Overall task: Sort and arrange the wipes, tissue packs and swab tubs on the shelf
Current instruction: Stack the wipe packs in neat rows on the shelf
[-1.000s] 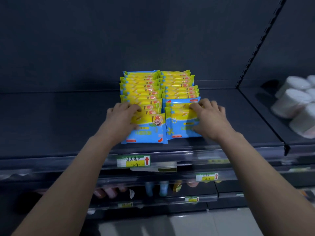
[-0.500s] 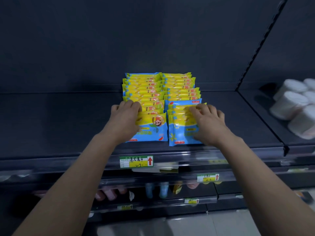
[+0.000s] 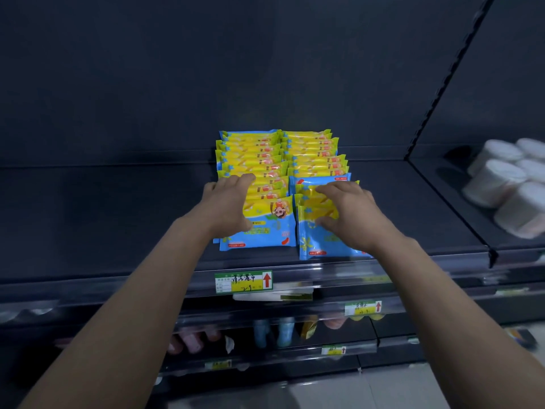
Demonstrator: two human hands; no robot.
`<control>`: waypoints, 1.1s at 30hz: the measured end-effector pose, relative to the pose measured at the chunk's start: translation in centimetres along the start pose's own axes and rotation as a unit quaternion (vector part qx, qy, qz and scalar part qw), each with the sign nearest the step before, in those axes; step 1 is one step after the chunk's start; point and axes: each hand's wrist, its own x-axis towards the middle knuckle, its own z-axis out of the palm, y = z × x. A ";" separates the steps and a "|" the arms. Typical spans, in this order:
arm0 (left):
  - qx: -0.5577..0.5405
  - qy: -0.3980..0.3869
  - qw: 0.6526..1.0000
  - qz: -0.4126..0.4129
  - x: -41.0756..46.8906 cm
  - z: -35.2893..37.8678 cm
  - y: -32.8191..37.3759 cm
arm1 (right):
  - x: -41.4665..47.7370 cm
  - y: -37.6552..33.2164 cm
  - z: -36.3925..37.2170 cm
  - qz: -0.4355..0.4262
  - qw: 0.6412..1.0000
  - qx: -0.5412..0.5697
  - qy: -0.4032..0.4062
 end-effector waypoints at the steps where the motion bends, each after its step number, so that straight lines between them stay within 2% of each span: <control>1: 0.020 -0.008 1.000 -0.001 0.1 0.0 -0.1 | 0.0 -0.1 -0.1 0.004 1.000 0.004 0.003; 4: 0.045 -0.023 0.999 0.007 0.6 0.0 -0.2 | -0.1 0.0 -0.3 0.022 1.000 0.018 0.009; 8: 0.006 -0.006 1.000 0.025 0.8 0.0 -0.2 | -0.2 0.4 0.0 0.031 0.998 0.043 0.025; 12: 0.031 -0.001 1.000 0.002 0.5 -0.1 -0.5 | 0.4 0.5 0.2 0.024 0.997 0.066 0.026; 18: -0.117 0.008 0.993 -0.022 -0.1 0.0 -0.7 | 2.5 0.4 0.1 -0.033 0.996 0.078 0.027; 22: -0.085 0.034 0.995 -0.039 -0.7 -0.2 -0.7 | 4.0 0.4 -0.3 -0.077 0.991 0.110 0.026; 27: -0.097 0.070 0.991 -0.068 -1.4 -0.1 -0.4 | 5.3 -0.4 -0.7 -0.142 0.980 0.139 0.005; 33: -0.228 0.116 0.962 -0.095 -1.4 0.9 -1.5 | 6.0 0.0 -0.4 -0.150 0.979 0.135 -0.001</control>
